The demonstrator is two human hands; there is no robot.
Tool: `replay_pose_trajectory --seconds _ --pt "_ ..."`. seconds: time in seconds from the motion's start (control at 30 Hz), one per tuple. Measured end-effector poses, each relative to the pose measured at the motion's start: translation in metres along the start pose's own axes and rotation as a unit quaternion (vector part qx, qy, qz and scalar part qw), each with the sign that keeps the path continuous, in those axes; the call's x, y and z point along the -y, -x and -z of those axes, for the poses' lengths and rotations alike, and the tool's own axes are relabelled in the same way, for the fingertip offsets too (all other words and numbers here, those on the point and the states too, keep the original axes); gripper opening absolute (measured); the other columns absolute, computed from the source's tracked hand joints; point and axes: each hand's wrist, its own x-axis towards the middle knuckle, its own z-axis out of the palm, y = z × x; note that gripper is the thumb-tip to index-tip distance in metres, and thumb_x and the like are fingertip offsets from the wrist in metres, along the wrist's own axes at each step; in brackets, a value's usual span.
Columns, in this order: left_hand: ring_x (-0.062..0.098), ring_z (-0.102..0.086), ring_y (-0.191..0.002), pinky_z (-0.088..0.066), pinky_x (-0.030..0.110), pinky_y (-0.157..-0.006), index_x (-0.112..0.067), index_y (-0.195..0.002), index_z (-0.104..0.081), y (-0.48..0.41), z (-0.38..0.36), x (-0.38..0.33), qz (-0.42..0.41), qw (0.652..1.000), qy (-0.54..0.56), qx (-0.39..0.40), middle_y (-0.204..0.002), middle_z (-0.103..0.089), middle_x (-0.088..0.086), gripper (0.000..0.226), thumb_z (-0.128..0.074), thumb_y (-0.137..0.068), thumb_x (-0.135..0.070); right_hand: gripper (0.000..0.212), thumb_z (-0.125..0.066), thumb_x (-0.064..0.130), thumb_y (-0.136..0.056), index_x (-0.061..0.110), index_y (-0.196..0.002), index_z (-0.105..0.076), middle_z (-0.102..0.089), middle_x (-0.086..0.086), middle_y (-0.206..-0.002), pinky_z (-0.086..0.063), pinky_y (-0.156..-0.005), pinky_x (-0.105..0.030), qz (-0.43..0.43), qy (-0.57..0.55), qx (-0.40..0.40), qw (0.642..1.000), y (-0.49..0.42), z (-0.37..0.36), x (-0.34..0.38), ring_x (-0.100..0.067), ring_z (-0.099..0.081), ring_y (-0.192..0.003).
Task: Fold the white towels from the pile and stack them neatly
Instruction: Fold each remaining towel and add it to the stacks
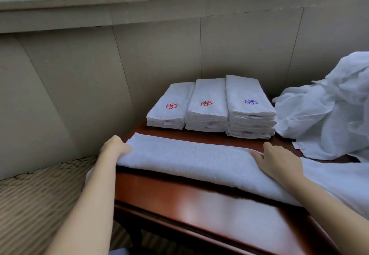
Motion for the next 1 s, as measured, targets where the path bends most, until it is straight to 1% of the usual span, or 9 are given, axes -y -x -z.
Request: replay_pose_trajectory --seconds 0.1,0.2,0.33,0.4,0.53,0.7,0.83,0.93,1.0 --pt "0.035 -0.05 -0.118 -0.039 0.04 -0.095 -0.006 -0.121 -0.048 0.012 -0.011 -0.003 -0.009 0.99 -0.056 -0.128 -0.124 -0.057 0.016 0.04 -0.057 -0.091 -0.03 0.03 -0.04 0.045 -0.095 0.017 -0.085 -0.035 -0.052 -0.001 -0.083 -0.035 -0.064 -0.033 0.006 -0.022 -0.007 1.0 0.002 0.003 -0.002 -0.028 -0.056 -0.088" --pt "0.031 -0.046 -0.119 -0.035 0.039 -0.096 -0.012 -0.121 -0.051 0.031 -0.023 -0.028 -0.124 0.963 -0.126 -0.201 -0.126 -0.054 0.011 0.032 -0.046 -0.097 -0.034 0.024 -0.045 0.036 -0.093 0.017 -0.084 -0.033 -0.054 -0.003 -0.085 -0.036 -0.063 -0.033 0.018 -0.036 -0.014 0.999 0.005 0.009 -0.009 -0.029 -0.056 -0.087" --pt "0.032 -0.041 -0.126 -0.034 0.042 -0.1 -0.02 -0.131 -0.051 0.077 -0.061 -0.083 -0.231 0.966 -0.115 -0.005 -0.136 -0.048 0.009 0.054 -0.027 -0.098 -0.054 0.028 -0.049 0.041 -0.092 0.016 -0.084 -0.04 -0.059 -0.006 -0.101 -0.036 -0.067 -0.032 0.012 0.004 -0.007 1.0 0.011 0.02 -0.024 -0.029 -0.058 -0.097" --pt "0.032 -0.025 -0.14 -0.023 0.047 -0.109 -0.027 -0.145 -0.034 0.1 -0.09 -0.098 -0.261 0.948 -0.166 0.076 -0.153 -0.029 0.007 0.066 -0.02 -0.094 -0.065 0.027 -0.049 0.041 -0.093 0.014 -0.091 -0.051 -0.061 -0.007 -0.106 -0.037 -0.07 -0.032 0.005 0.038 0.001 0.999 0.016 0.025 -0.035 -0.029 -0.057 -0.101" --pt "0.025 0.005 -0.148 -0.002 0.053 -0.114 -0.042 -0.15 -0.003 0.098 -0.109 -0.1 -0.292 0.928 -0.207 0.103 -0.161 0.006 -0.002 0.07 -0.014 -0.089 -0.073 0.021 -0.046 0.026 -0.094 0.01 -0.104 -0.056 -0.06 -0.008 -0.113 -0.038 -0.072 -0.032 -0.016 0.04 0.039 0.998 0.032 0.041 -0.057 -0.029 -0.055 -0.105" --pt "0.02 0.004 -0.148 -0.003 0.053 -0.116 -0.043 -0.15 -0.002 0.077 -0.099 -0.098 -0.292 0.92 -0.238 0.11 -0.161 0.007 -0.002 0.063 -0.014 -0.094 -0.067 0.024 -0.051 0.012 -0.082 0.019 -0.104 -0.059 -0.061 -0.001 -0.106 -0.039 -0.074 -0.028 0.058 -0.088 0.132 0.986 0.057 0.064 -0.082 -0.023 -0.054 -0.101" --pt "0.027 -0.005 -0.147 -0.012 0.053 -0.115 -0.03 -0.152 -0.017 0.107 -0.109 -0.125 -0.297 0.921 -0.245 0.058 -0.161 -0.006 0.004 0.057 -0.019 -0.099 -0.053 0.046 -0.043 -0.001 -0.074 0.024 -0.11 -0.058 -0.055 0.005 -0.101 -0.043 -0.077 -0.025 0.022 -0.188 0.174 0.966 0.076 0.088 -0.113 -0.015 -0.053 -0.095" --pt "0.024 -0.008 -0.147 -0.013 0.055 -0.114 -0.03 -0.15 -0.019 0.159 -0.133 -0.158 -0.378 0.903 -0.175 0.104 -0.16 -0.01 0.0 0.057 -0.026 -0.099 -0.053 0.041 -0.043 0.001 -0.074 0.018 -0.109 -0.055 -0.058 -0.003 -0.105 -0.045 -0.081 -0.031 -0.013 -0.092 0.239 0.967 0.089 0.105 -0.147 -0.02 -0.053 -0.094" --pt "0.021 -0.001 -0.148 -0.005 0.06 -0.112 -0.036 -0.151 -0.013 0.189 -0.154 -0.169 -0.4 0.891 -0.166 0.133 -0.161 -0.002 -0.004 0.061 -0.024 -0.096 -0.06 0.033 -0.042 0.001 -0.074 0.012 -0.102 -0.055 -0.059 -0.008 -0.099 -0.041 -0.073 -0.032 -0.025 -0.043 0.273 0.961 0.1 0.113 -0.163 -0.021 -0.051 -0.086"
